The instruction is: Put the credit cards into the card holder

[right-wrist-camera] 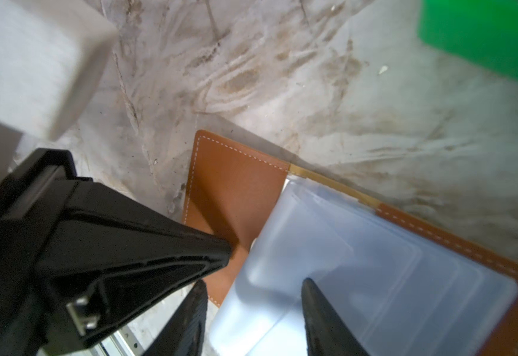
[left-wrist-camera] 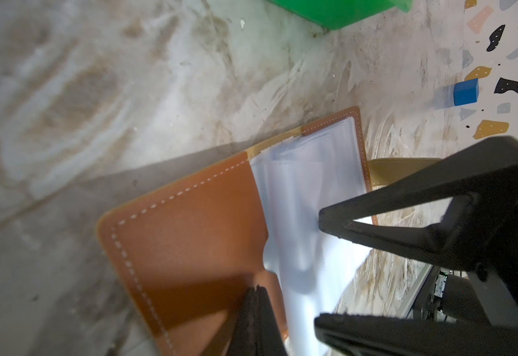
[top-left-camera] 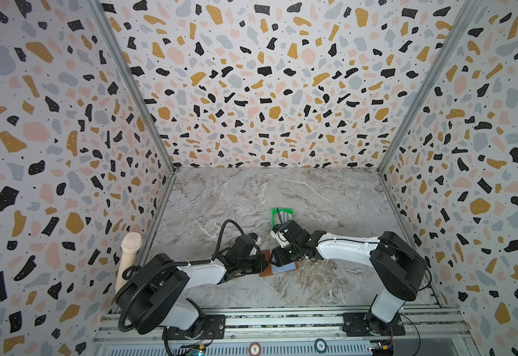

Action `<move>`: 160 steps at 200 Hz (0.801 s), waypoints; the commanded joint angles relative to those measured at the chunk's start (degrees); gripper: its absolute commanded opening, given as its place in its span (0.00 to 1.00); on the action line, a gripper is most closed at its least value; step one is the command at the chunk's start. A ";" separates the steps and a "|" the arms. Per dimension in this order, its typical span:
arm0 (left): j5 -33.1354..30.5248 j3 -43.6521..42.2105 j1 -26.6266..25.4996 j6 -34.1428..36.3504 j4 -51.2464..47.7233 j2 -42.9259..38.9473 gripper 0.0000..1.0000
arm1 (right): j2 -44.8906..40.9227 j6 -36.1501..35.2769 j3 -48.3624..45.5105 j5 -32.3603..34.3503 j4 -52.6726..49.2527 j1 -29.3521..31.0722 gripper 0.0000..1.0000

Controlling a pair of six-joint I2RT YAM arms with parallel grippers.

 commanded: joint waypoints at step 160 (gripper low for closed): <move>4.78 4.93 4.63 -0.70 7.09 -0.39 0.07 | 0.67 -0.63 2.48 0.21 0.18 2.50 0.50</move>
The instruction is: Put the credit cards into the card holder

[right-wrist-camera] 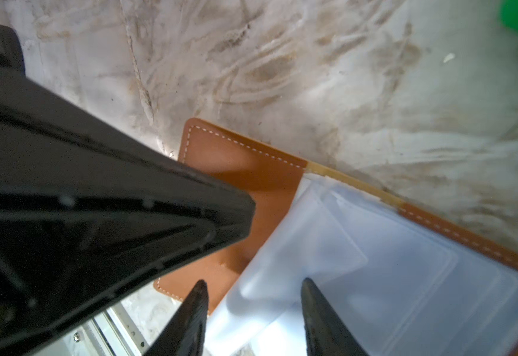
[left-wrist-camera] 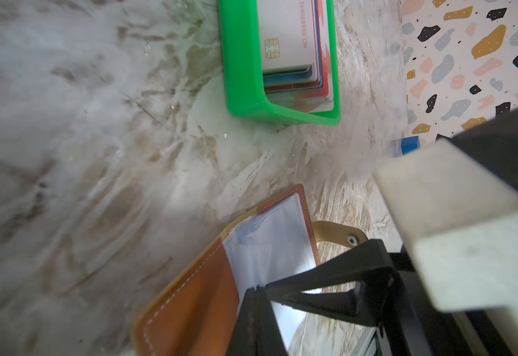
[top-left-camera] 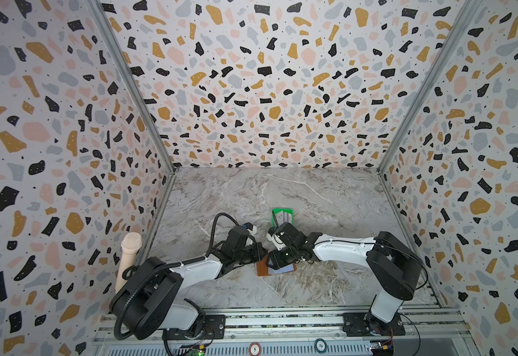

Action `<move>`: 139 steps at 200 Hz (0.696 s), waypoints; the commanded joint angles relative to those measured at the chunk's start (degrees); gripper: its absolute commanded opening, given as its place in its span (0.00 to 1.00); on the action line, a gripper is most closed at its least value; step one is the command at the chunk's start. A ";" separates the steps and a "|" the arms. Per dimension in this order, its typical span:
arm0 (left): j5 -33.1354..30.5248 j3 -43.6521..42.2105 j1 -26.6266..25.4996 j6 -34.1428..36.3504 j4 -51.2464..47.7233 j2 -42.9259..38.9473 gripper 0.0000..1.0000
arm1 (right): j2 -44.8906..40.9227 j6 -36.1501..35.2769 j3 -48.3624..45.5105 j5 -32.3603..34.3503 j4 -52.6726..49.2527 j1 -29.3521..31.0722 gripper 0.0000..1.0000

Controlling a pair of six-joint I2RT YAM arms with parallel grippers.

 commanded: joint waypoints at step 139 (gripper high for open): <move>1.16 -0.06 -2.92 2.52 3.60 8.00 0.00 | -7.80 -2.41 -0.69 5.24 -2.68 0.31 0.47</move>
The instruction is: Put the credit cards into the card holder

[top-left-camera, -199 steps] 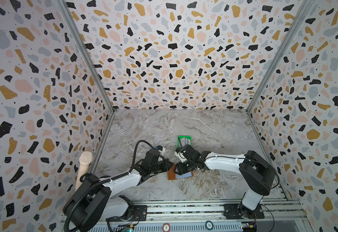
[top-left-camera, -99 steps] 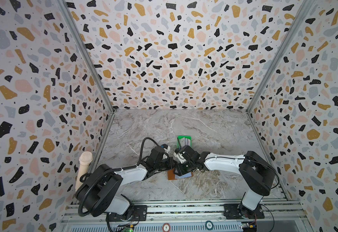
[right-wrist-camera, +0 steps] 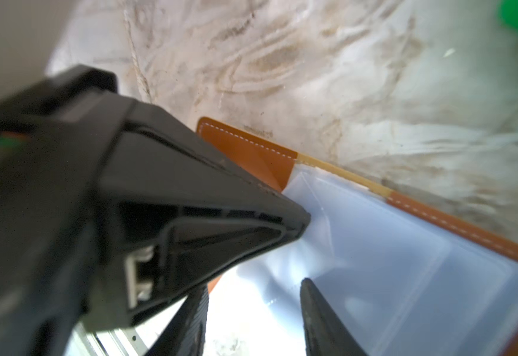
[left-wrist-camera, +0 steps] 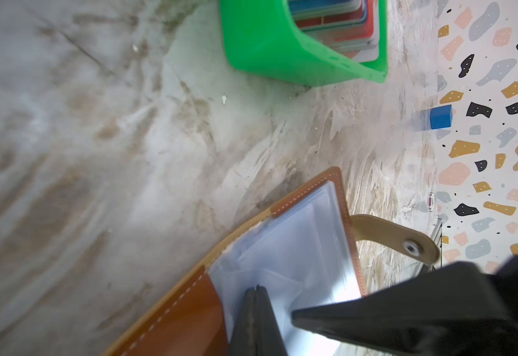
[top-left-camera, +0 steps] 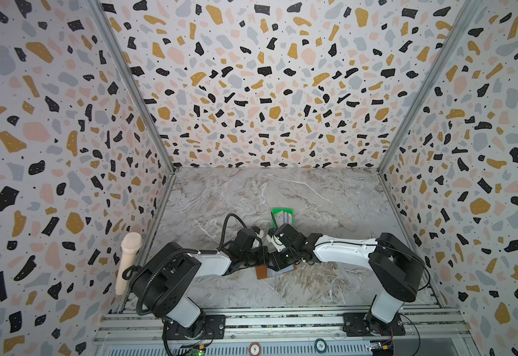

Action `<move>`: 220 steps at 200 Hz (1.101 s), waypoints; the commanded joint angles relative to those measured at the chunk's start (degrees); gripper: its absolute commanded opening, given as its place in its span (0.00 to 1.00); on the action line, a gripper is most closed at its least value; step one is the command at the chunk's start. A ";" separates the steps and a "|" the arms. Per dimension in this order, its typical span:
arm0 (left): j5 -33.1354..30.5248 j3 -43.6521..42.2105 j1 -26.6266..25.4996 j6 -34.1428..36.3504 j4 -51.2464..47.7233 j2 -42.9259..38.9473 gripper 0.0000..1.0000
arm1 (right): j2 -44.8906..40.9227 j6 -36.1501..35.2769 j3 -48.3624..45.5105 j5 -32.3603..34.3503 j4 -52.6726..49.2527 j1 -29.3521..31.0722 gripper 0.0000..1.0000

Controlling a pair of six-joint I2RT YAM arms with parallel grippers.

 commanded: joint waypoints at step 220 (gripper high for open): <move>-1.38 -4.73 4.68 -1.40 -10.30 -22.52 0.00 | 0.94 -4.93 4.41 10.62 -6.28 2.31 0.29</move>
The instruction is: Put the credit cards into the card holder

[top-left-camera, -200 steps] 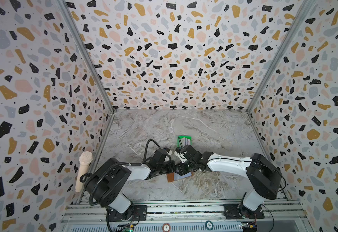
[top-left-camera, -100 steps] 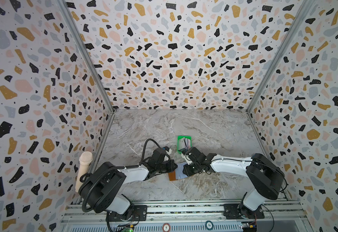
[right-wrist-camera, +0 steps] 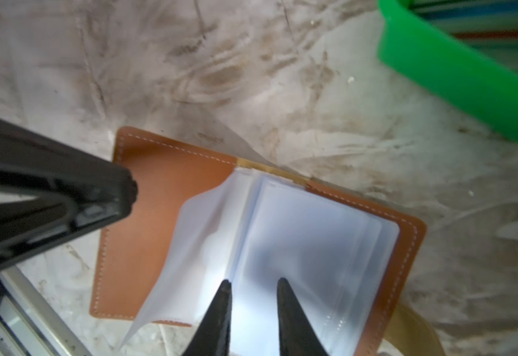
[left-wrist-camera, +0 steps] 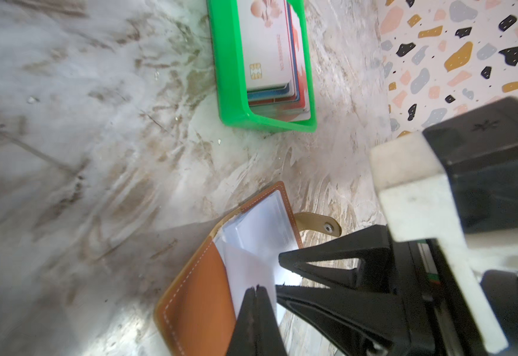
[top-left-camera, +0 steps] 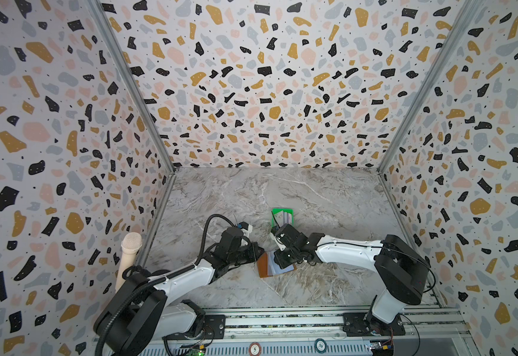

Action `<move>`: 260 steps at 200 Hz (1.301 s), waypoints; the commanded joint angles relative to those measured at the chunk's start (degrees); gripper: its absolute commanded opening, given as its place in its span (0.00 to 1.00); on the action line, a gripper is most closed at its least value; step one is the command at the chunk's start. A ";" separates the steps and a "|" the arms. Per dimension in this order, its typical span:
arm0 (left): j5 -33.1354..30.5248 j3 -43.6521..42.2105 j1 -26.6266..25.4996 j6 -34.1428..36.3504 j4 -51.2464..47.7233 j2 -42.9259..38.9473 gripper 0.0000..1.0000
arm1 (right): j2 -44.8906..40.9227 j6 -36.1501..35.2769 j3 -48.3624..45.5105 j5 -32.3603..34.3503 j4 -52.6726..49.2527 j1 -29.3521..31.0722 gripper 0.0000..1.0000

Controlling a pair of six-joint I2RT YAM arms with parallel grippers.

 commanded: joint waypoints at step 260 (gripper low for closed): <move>-5.57 1.55 -3.13 5.15 -2.78 13.35 0.00 | -7.87 5.97 -14.83 3.99 0.67 -2.90 0.32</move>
